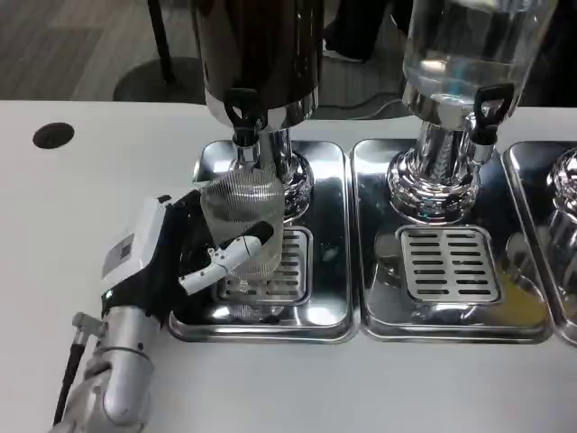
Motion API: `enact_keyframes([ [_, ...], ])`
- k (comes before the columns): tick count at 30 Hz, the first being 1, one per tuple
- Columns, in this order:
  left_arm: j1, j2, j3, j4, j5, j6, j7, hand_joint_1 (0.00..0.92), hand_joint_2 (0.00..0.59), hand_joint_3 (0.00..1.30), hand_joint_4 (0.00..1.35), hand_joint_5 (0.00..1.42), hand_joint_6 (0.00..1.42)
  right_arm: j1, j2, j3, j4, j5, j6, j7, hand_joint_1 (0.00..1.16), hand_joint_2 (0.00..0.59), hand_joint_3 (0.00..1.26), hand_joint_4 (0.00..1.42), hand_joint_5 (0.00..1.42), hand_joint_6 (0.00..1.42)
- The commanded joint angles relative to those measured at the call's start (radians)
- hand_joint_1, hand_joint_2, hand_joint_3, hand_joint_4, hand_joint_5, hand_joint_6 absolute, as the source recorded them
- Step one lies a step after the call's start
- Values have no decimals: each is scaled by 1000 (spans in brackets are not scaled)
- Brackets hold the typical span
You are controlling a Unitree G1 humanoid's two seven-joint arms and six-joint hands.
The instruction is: Grasp the cup under the faucet to collect the drink, then remove the cup.
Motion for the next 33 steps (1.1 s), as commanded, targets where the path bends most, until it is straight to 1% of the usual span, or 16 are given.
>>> enact_keyframes([
  [1, 26, -2, -15, 1, 8, -1, -20, 218, 170, 297, 373, 241, 87, 4, -1, -8, -18, 8, -18, -1, 601, 586, 400, 276, 182, 122],
  [5, 30, 6, -11, -4, 1, -4, -38, 197, 144, 206, 297, 222, 77, 5, 0, -9, -22, 11, -20, -1, 601, 586, 400, 276, 182, 122],
  [9, 34, 12, -12, -13, 2, -3, -62, 181, 122, 164, 225, 180, 60, 9, 0, -12, -22, 17, -25, -2, 601, 586, 400, 276, 182, 122],
  [11, 36, 14, -11, -18, 2, -3, -71, 173, 109, 119, 185, 159, 44, 10, 0, -13, -21, 19, -28, -2, 601, 586, 400, 276, 182, 122],
  [13, 43, 16, -9, -30, -2, -4, -86, 163, 86, 88, 149, 145, 32, 12, 1, -15, -21, 21, -31, -3, 601, 586, 400, 276, 182, 122],
  [15, 52, 20, -4, -51, -7, -5, -101, 128, 59, 39, 116, 121, 12, 13, 1, -18, -21, 24, -34, -3, 601, 586, 400, 276, 182, 122],
  [18, 74, 26, 10, -96, -21, -7, -124, 78, 31, 18, 71, 102, 0, 14, 3, -20, -19, 26, -36, -3, 601, 586, 401, 276, 183, 122],
  [22, 118, 38, 50, -175, -62, -1, -147, 69, 29, 15, 66, 100, 0, 15, 4, -21, -14, 25, -38, -4, 601, 586, 405, 276, 183, 122],
  [27, 151, 62, 64, -251, -35, 30, -158, 61, 24, 7, 92, 100, 0, 12, 7, -17, -12, 21, -38, -5, 602, 586, 407, 276, 183, 122],
  [33, 183, 69, 92, -312, -43, 49, -162, 50, 22, 25, 107, 100, 0, 10, 9, -13, -12, 15, -36, -4, 602, 586, 407, 276, 183, 122],
])
